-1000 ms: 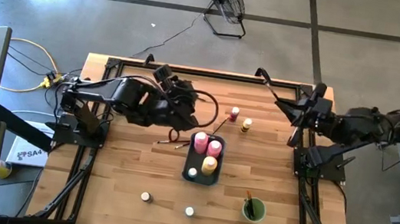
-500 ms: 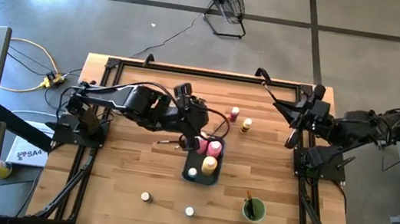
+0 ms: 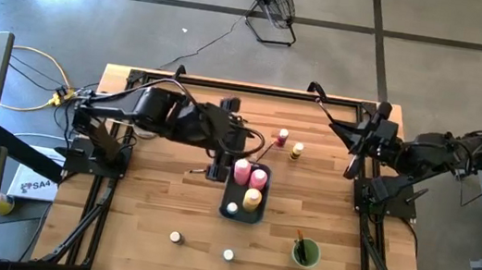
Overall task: Pick & Place Paint Supplies
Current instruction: Put the black and silver paint brush into the green cup
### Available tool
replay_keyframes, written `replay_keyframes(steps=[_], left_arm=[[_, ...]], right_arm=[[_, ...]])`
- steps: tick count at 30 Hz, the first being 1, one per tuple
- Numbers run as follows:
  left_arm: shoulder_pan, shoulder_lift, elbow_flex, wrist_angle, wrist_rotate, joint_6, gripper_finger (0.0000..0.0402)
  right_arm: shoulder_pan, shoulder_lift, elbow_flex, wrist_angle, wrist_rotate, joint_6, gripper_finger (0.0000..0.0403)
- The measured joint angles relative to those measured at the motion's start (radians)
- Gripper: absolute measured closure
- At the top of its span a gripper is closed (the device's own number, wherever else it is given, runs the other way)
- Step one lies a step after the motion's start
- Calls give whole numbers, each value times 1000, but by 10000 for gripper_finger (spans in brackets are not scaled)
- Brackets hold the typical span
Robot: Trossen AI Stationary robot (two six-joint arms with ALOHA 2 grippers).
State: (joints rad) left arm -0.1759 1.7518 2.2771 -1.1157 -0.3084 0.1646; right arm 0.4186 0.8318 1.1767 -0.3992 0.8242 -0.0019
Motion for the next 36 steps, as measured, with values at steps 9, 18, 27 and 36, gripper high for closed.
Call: replay_keyframes(steps=[9, 18, 27, 36], left_arm=[[122, -8, -125, 125, 351, 45, 201], [178, -110, -392, 396, 482, 49, 201], [183, -350, -788, 822, 462, 13, 201], [183, -424, -1113, 1274, 457, -95, 201]], right_arm=[[123, 0, 0, 45, 34, 0, 392], [317, 0, 0, 44, 222, 46, 392], [494, 31, 0, -20, 428, 159, 392], [592, 96, 0, -120, 545, 421, 392]])
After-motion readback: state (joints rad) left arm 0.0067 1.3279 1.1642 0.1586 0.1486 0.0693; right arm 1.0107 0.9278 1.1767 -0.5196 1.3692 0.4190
